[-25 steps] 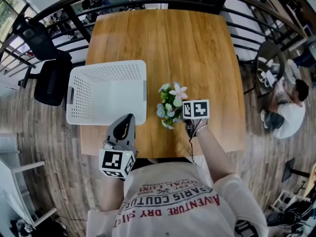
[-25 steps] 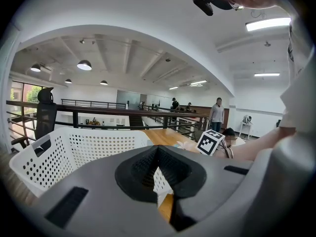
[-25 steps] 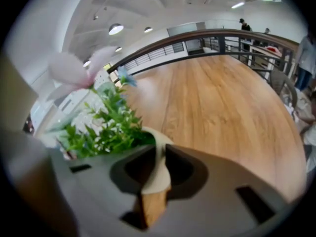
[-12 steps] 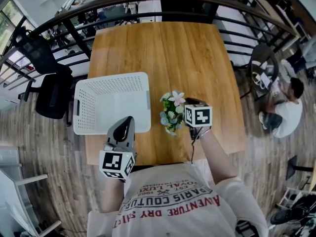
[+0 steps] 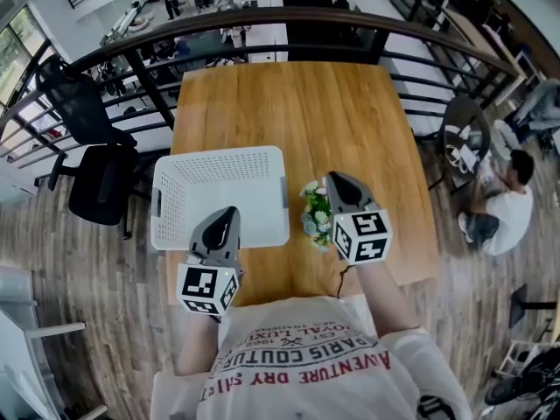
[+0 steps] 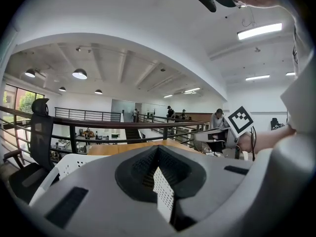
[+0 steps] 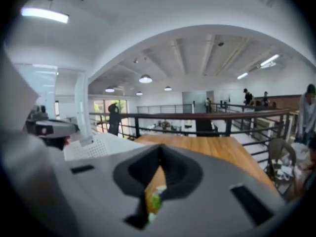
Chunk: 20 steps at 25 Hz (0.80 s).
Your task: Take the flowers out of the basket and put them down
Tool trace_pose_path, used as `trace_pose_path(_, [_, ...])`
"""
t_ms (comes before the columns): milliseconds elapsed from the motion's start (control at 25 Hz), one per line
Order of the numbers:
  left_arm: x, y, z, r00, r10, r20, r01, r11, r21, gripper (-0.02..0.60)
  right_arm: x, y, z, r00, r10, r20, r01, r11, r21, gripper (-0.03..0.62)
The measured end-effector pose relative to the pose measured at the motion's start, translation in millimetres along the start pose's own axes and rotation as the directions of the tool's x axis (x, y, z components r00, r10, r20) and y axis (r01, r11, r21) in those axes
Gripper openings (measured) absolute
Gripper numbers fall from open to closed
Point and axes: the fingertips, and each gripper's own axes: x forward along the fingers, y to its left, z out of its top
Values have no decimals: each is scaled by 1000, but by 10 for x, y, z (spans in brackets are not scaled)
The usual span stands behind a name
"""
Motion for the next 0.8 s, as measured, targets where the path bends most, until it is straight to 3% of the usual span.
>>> trace_pose_path(120, [-38,137,52,1000,2,8,-2,1000,7,26,-83,313,190,992,62,113,-62,998,1,29])
trace_pose_path(240, [-84,283,96,1000,8,17,-8,1000,11,26,-119,534,292,984,76,160,-73,997,-24,28])
trace_pose_path(800, [-289,664,62,999,39,32,-39,999,-12,26,50,1076,265,979,151,136,-139,986,-92,28])
